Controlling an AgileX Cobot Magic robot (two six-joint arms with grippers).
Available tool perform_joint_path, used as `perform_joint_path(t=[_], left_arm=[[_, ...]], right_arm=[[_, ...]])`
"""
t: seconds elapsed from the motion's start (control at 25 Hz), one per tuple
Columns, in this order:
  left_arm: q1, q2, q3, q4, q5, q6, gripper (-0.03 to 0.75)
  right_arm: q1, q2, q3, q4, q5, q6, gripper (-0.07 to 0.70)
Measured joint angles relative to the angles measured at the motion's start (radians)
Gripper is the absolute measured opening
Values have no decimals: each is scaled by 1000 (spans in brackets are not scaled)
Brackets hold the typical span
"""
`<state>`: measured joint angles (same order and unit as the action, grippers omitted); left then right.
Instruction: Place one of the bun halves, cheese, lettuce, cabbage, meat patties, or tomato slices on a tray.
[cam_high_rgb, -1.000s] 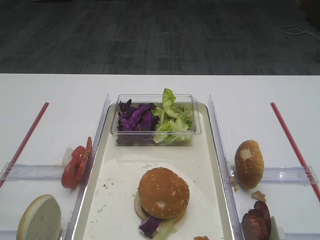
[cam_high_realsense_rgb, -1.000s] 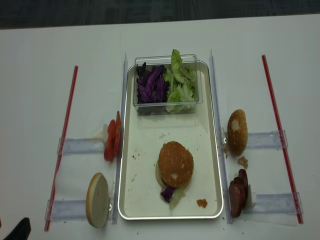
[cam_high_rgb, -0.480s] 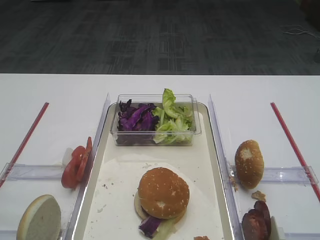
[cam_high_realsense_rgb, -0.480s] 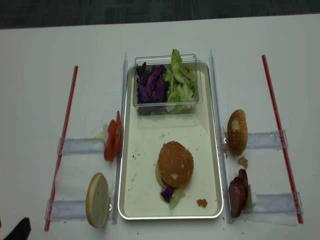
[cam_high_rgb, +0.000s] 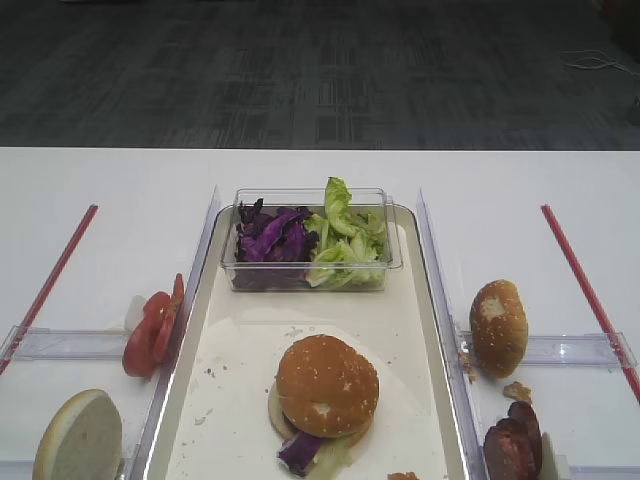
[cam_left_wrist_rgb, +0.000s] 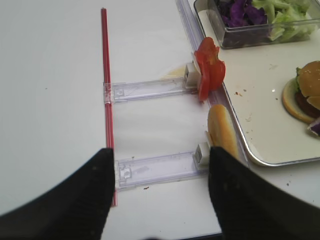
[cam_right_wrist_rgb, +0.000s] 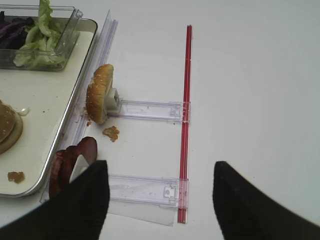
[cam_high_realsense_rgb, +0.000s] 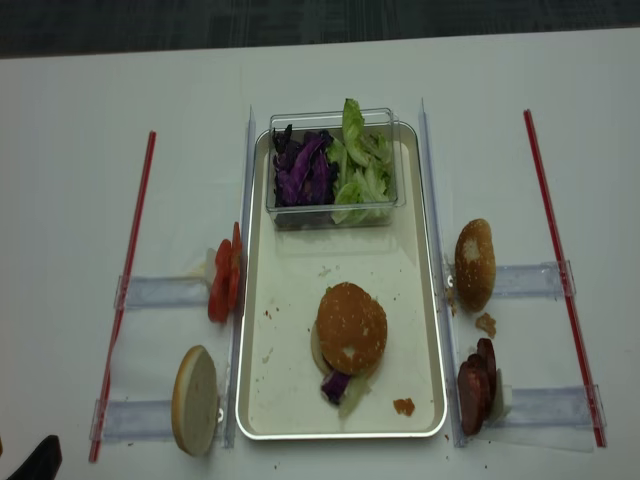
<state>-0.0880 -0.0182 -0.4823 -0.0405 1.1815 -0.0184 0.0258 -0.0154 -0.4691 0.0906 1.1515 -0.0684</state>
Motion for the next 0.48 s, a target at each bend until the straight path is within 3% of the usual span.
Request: perform_joint_path(t=[0.48], left_arm=[[0, 0, 0, 0, 0, 0, 396]], right_arm=[[0, 0, 0, 0, 0, 0, 469]])
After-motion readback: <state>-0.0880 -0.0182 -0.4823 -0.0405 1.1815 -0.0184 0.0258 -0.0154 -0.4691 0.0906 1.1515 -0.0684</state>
